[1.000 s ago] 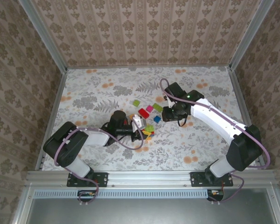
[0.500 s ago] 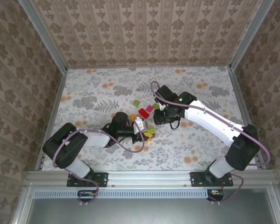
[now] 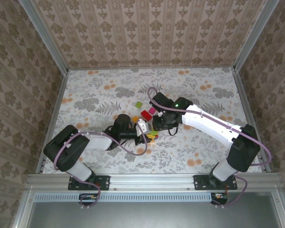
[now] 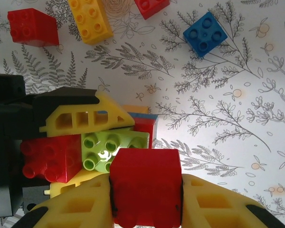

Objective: Assemble a carrot with lego

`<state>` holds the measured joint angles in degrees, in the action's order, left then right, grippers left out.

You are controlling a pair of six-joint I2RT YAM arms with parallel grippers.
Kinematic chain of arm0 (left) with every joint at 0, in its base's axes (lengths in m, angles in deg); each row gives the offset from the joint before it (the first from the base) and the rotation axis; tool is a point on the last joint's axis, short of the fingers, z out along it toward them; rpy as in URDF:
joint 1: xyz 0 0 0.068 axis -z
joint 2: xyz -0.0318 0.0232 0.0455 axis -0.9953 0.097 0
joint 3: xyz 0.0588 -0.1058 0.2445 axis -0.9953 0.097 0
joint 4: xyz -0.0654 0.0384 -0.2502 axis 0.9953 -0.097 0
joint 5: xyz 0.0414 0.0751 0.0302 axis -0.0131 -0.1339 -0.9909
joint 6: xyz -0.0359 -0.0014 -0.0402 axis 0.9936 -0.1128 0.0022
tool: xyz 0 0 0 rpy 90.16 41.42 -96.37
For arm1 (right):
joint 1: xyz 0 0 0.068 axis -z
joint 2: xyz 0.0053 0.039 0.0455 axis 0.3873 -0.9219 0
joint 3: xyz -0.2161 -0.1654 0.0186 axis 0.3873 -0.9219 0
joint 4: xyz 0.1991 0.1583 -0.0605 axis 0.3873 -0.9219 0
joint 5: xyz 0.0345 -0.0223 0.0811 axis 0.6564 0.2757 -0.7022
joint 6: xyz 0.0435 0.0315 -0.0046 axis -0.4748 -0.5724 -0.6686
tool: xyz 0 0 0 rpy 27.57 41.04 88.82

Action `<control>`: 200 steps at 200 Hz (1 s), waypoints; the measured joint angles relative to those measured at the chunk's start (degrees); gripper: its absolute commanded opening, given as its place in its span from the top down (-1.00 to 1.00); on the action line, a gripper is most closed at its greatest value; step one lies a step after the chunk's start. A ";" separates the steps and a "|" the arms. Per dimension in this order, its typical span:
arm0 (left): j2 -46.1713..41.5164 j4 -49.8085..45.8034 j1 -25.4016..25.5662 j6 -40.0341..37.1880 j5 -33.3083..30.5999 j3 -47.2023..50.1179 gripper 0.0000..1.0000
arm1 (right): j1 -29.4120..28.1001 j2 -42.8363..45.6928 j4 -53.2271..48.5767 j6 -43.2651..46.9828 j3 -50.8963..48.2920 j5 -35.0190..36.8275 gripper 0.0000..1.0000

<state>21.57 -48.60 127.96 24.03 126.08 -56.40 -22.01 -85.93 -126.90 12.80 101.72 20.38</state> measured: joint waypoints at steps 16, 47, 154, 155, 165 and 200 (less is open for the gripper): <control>0.13 0.26 0.00 0.02 -0.24 0.00 0.64 | -0.39 -0.09 0.48 -0.57 -0.42 0.17 0.52; 0.24 0.55 0.00 0.02 -0.44 0.00 0.64 | -0.63 -0.15 1.49 -1.60 -1.66 0.22 0.52; 0.87 1.70 0.00 0.04 -0.42 0.00 0.65 | -0.63 -0.94 5.11 -2.29 -4.00 0.55 0.52; 0.87 1.70 0.00 0.04 -0.39 0.00 0.65 | -0.63 -0.94 5.14 -2.29 -4.00 0.55 0.52; 0.92 1.70 0.00 0.04 -0.42 0.00 0.65 | -0.63 -0.94 5.16 -2.29 -4.00 0.61 0.52; 0.98 1.84 0.00 0.04 -0.39 0.00 0.65 | -0.63 -0.96 5.14 -2.29 -4.00 0.66 0.51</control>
<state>22.55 -46.76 127.96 24.07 125.68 -56.40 -22.64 -86.89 -121.76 10.51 97.72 21.04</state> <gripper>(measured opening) 0.349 0.313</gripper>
